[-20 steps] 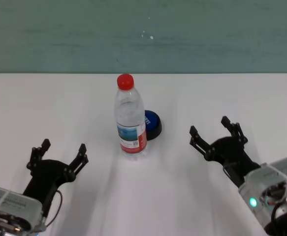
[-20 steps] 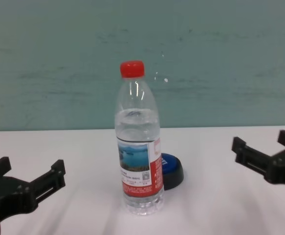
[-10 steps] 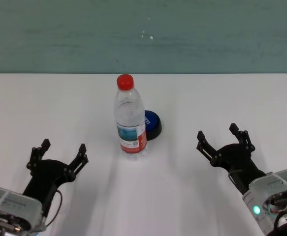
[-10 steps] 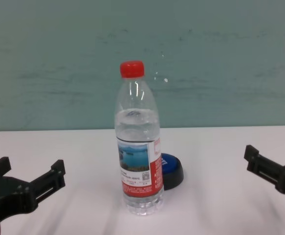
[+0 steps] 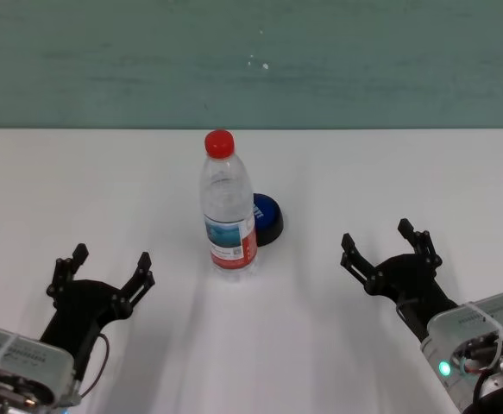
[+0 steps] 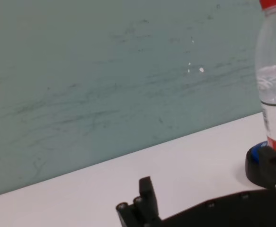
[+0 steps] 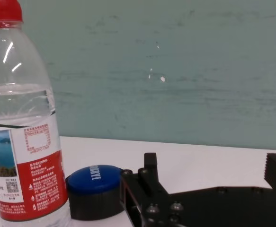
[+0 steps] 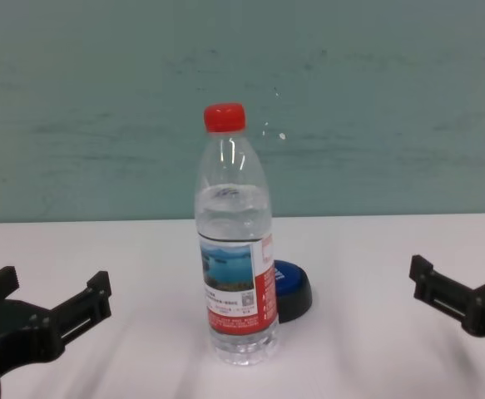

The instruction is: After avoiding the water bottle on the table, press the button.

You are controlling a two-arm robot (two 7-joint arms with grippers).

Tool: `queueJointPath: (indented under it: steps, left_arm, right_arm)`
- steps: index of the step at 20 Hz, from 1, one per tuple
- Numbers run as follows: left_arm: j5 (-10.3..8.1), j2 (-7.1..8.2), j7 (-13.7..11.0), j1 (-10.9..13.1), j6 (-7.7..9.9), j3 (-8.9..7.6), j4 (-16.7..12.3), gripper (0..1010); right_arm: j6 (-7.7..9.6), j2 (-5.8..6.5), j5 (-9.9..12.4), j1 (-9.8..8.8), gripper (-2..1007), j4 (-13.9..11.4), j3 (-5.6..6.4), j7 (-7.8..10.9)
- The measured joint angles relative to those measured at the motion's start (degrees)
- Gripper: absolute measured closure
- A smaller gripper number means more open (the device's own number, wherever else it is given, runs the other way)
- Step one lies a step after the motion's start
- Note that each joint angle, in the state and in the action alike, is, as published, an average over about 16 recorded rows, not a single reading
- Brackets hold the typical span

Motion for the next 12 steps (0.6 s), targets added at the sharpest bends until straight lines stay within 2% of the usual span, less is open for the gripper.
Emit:
queueJointPath:
  steps: [5, 12]
  left_arm:
    - [0.00, 0.00, 0.00, 0.00, 0.00, 0.00, 0.00, 10]
    - [0.00, 0.00, 0.00, 0.00, 0.00, 0.00, 0.00, 10]
  right_arm:
    - [-0.49, -0.18, 1.02, 0.05, 1, 0.44, 0.17, 0.85]
    - [-1.39, -0.29, 3.53, 0.15, 1, 1.25, 0.37, 2.21]
